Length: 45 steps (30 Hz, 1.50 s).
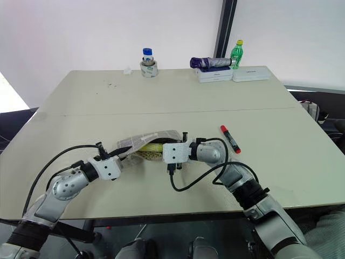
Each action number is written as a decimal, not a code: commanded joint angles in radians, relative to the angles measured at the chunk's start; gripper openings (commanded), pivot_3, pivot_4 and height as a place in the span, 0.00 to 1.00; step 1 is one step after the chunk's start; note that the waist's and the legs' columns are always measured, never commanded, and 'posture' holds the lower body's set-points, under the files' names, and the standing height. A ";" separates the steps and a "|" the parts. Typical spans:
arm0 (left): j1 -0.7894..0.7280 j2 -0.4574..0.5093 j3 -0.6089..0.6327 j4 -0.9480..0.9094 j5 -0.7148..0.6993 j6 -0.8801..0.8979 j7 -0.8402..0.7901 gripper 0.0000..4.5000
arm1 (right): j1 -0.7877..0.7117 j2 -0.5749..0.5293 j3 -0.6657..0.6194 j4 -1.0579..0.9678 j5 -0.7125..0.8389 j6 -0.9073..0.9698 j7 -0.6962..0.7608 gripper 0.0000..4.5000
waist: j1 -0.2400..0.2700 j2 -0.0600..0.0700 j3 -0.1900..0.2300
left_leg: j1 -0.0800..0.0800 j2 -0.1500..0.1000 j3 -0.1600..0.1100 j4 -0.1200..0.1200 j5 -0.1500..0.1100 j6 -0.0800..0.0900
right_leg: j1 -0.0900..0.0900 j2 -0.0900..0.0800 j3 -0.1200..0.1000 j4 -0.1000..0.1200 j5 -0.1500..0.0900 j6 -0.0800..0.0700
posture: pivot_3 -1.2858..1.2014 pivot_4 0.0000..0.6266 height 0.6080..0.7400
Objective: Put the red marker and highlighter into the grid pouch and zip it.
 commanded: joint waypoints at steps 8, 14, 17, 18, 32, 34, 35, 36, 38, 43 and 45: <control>-0.004 -0.035 0.043 -0.023 -0.072 0.017 0.024 0.00 | -0.013 -0.053 -0.085 -0.023 0.082 -0.103 0.045 0.99 | 0.001 0.000 0.000 | 0.000 0.000 0.000 0.000 0.000 0.000 | 0.000 0.000 0.000 0.000 0.000 0.000 | 0.52 0.24 1.00; -0.002 -0.044 0.072 -0.015 -0.072 0.053 0.056 0.00 | 0.061 -0.094 -0.263 -0.251 0.401 0.136 0.144 0.99 | 0.005 0.000 0.000 | 0.000 0.000 -0.001 0.001 0.000 0.000 | 0.001 0.000 0.000 0.000 0.000 0.000 | 0.52 0.24 1.00; -0.006 -0.046 0.075 -0.004 -0.063 0.059 0.072 0.00 | 0.106 -0.126 -0.365 -0.294 0.512 0.303 0.142 0.99 | 0.005 0.000 0.000 | 0.000 0.000 -0.002 0.001 0.000 0.001 | 0.001 0.000 0.000 0.000 0.000 0.000 | 0.52 0.24 1.00; -0.009 -0.045 0.075 -0.001 -0.059 0.061 0.077 0.00 | 0.119 -0.137 -0.397 -0.286 0.527 0.355 0.125 0.99 | 0.005 0.000 0.000 | 0.000 0.000 -0.002 0.001 -0.001 0.003 | 0.001 0.000 0.000 0.000 0.000 0.000 | 0.52 0.24 1.00; -0.041 -0.052 0.038 0.043 -0.041 0.043 0.088 0.00 | 0.268 -0.073 -0.577 -0.059 0.384 0.621 -0.319 0.99 | 0.021 0.000 0.000 | 0.000 0.000 -0.001 0.001 -0.001 0.001 | 0.001 0.000 0.000 0.000 0.000 0.000 | 0.52 0.24 1.00; -0.045 -0.052 0.036 0.044 -0.041 0.042 0.086 0.00 | 0.257 -0.039 -0.620 -0.059 0.437 0.686 -0.337 0.99 | 0.021 0.000 0.000 | 0.000 0.000 -0.001 0.001 -0.001 0.002 | 0.001 0.000 0.000 0.000 0.000 0.000 | 0.52 0.24 1.00; -0.045 -0.051 0.036 0.045 -0.041 0.042 0.087 0.00 | 0.245 -0.029 -0.645 -0.052 0.458 0.730 -0.352 0.99 | 0.022 0.000 0.000 | 0.000 0.000 -0.001 0.001 -0.001 0.001 | 0.001 0.000 0.000 0.000 0.000 0.000 | 0.52 0.24 1.00; -0.045 -0.049 0.036 0.045 -0.039 0.040 0.087 0.00 | 0.236 -0.027 -0.658 -0.035 0.466 0.762 -0.363 0.99 | 0.022 0.000 0.000 | 0.000 0.000 -0.001 0.001 -0.001 0.002 | 0.001 0.000 0.000 0.000 0.000 0.000 | 0.52 0.24 1.00; -0.042 -0.048 0.035 0.044 -0.038 0.038 0.087 0.00 | 0.229 -0.026 -0.680 -0.018 0.488 0.824 -0.371 0.99 | 0.022 0.000 0.000 | 0.000 0.000 -0.001 0.001 -0.001 0.002 | 0.001 0.000 0.000 0.001 0.000 0.000 | 0.52 0.24 1.00; -0.034 -0.050 0.036 0.038 -0.036 0.039 0.088 0.00 | 0.239 -0.035 -0.672 -0.027 0.502 0.823 -0.352 0.94 | 0.025 0.000 0.000 | 0.000 0.000 -0.001 0.001 -0.003 0.006 | 0.002 0.000 0.000 0.000 0.000 0.000 | 0.52 0.24 1.00; -0.033 -0.051 0.035 0.038 -0.035 0.039 0.089 0.00 | 0.241 -0.043 -0.655 -0.023 0.491 0.800 -0.346 0.81 | 0.025 0.000 0.000 | 0.000 0.000 -0.001 0.001 -0.003 0.006 | 0.002 0.000 0.000 0.000 0.000 0.000 | 0.52 0.24 1.00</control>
